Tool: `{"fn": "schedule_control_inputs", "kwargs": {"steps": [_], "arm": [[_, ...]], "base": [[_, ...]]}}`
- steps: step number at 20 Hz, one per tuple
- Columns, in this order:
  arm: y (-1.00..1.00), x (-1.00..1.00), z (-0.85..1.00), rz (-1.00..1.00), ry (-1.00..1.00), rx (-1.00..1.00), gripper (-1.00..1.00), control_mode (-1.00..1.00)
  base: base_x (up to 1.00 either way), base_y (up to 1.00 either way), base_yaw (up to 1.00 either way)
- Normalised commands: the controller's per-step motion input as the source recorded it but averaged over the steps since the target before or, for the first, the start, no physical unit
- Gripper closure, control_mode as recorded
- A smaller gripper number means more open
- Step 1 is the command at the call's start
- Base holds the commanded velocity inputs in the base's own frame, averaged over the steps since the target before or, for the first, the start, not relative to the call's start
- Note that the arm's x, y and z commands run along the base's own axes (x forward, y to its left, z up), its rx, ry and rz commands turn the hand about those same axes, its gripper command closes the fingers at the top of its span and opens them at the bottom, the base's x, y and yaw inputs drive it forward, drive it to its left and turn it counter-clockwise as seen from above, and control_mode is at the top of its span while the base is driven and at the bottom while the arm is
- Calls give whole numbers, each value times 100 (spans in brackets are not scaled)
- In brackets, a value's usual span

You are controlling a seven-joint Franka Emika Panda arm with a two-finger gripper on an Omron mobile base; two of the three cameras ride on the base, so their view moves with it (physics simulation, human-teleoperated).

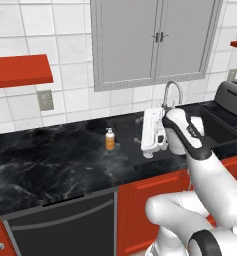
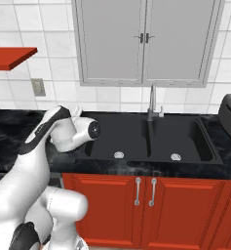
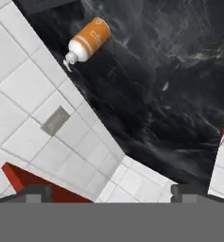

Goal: Restock the sink supplies by placing the sponge and soap dispenser on the counter and next to the sink. Make sure the soap dispenser is upright.

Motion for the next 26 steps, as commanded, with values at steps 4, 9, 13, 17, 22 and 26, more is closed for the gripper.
{"fn": "schedule_control_inputs", "kwargs": {"steps": [4,9,13,17,22,26], "arm": [[-44,-23,63,1,-29,-68,-100,-100],[-58,-38,15,3,-21,-69,-100,-100],[-50,-29,-56,17,-3,-60,-100,-100],[-20,-8,-89,27,1,-55,-100,-100],[-5,-8,-33,39,4,-43,-100,-100],[4,-16,0,33,5,-20,-100,-100]], "base": [[0,0,0],[0,0,0],[0,0,0],[0,0,0],[0,0,0],[0,0,0]]}}
